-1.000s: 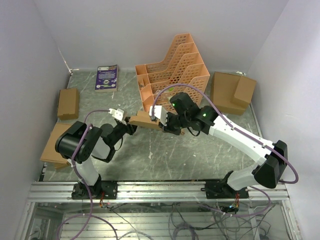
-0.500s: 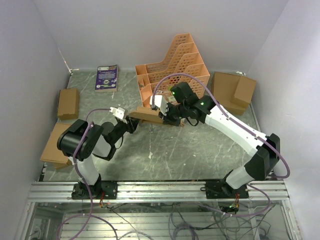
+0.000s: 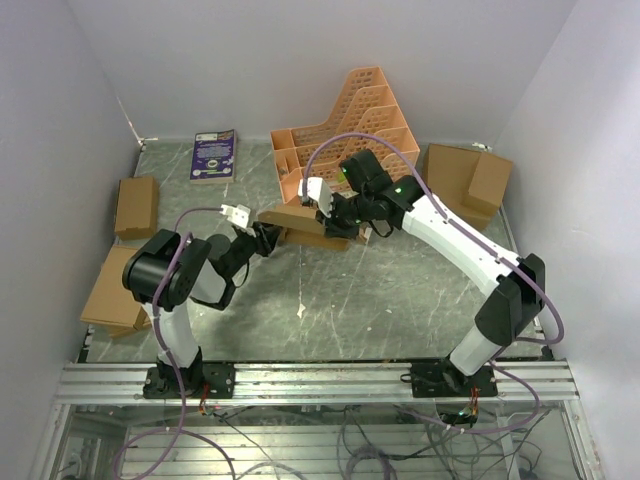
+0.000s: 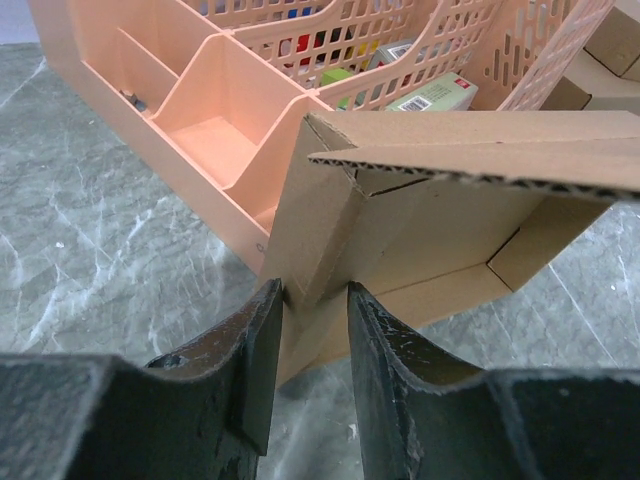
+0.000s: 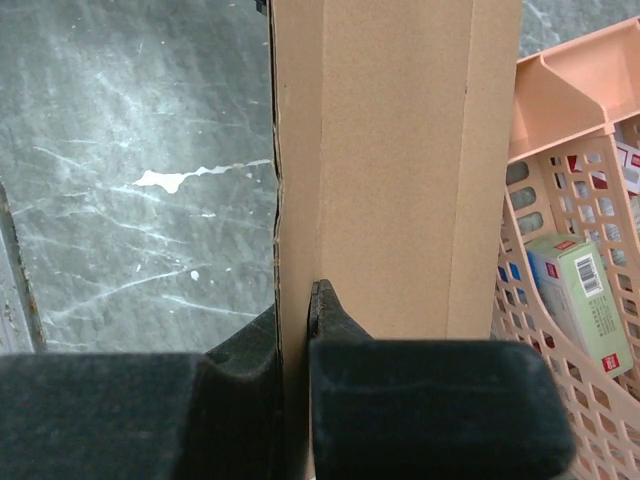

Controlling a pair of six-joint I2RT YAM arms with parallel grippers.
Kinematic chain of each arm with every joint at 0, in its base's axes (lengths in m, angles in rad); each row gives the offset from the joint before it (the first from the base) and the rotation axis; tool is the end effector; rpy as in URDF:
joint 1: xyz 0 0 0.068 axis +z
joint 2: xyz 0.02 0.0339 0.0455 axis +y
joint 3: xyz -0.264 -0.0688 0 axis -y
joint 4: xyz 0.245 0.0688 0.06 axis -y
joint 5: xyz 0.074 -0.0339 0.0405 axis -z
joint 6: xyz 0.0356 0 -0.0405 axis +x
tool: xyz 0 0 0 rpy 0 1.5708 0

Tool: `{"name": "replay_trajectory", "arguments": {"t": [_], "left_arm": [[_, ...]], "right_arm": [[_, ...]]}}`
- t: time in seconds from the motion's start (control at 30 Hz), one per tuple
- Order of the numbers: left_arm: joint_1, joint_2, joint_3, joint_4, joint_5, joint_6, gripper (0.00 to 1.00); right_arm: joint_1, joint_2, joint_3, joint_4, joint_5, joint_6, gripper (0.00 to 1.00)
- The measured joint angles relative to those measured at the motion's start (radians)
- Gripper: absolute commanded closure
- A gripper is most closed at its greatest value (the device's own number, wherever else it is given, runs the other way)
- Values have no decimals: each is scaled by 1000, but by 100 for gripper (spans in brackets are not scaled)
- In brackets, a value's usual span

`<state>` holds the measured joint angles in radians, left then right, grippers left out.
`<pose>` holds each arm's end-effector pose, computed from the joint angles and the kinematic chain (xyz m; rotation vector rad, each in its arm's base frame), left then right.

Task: Fold the paper box

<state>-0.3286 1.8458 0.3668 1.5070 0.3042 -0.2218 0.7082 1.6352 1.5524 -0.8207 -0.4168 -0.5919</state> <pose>0.2633 -0.1010 0.1321 0.3296 1.5480 -0.6675 0.2580 0.2399 0.3328 -1.6214 1.8367 0.5651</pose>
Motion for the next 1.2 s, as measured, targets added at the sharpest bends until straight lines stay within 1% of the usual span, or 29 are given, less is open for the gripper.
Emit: {"name": "replay_trajectory", "arguments": {"t": [0.4,0.67,0.9,0.97,1.0,1.07,1.13,1.2], "left_arm": [[20,51,80,0,24,-46,57],[24,66,98,0,36,-56,55],[26,71,100,0,37,-51,57],[26,78,102,1,33,-51,59],[26,81,102,1,31,-51,63],[26,84,102,1,20,-51,74],[26,85,102,1,9,-51,91],[26,85,102,1,-5,-42,93]], "right_arm": [[-64,55,72,-19,-38,-42,100],[-71,78,88,-25,-53,-53,100],[-72,86,97,-41,-70,-54,100],[-72,87,102,-44,-71,-54,100],[-72,87,103,-45,-74,-54,100],[-72,87,103,-46,-76,-54,100],[-72,91,103,-46,-79,-54,100],[-72,97,105,-45,-82,-54,100]]}}
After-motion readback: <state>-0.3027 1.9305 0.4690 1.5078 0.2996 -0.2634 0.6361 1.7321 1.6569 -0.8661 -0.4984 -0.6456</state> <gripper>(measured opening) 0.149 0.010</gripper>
